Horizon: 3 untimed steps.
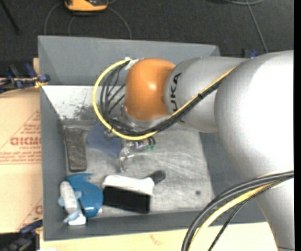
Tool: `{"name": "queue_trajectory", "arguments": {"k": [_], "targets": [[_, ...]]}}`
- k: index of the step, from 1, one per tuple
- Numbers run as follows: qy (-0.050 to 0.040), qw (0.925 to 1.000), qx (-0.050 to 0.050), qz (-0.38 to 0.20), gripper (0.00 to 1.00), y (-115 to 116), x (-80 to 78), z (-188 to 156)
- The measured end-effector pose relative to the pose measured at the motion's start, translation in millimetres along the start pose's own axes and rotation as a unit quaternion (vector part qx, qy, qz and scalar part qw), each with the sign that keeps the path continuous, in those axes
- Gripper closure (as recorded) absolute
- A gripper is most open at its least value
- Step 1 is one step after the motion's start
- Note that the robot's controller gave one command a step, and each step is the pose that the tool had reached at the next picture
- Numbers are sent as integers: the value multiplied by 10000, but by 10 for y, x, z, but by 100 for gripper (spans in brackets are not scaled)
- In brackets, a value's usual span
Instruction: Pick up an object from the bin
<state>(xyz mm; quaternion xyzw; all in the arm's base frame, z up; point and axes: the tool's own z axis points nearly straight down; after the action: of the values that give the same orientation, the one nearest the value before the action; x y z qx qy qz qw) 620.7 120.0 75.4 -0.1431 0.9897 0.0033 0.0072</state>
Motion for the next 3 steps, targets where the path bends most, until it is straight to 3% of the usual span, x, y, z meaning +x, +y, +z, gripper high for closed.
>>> {"name": "queue_trajectory", "arguments": {"k": [1,2,3], "targets": [[51,9994,25,340,0,13,-103,-13],[55,9995,32,303,0,196,-224,-9],[54,9995,31,-297,0,248,-321,-68]]}}
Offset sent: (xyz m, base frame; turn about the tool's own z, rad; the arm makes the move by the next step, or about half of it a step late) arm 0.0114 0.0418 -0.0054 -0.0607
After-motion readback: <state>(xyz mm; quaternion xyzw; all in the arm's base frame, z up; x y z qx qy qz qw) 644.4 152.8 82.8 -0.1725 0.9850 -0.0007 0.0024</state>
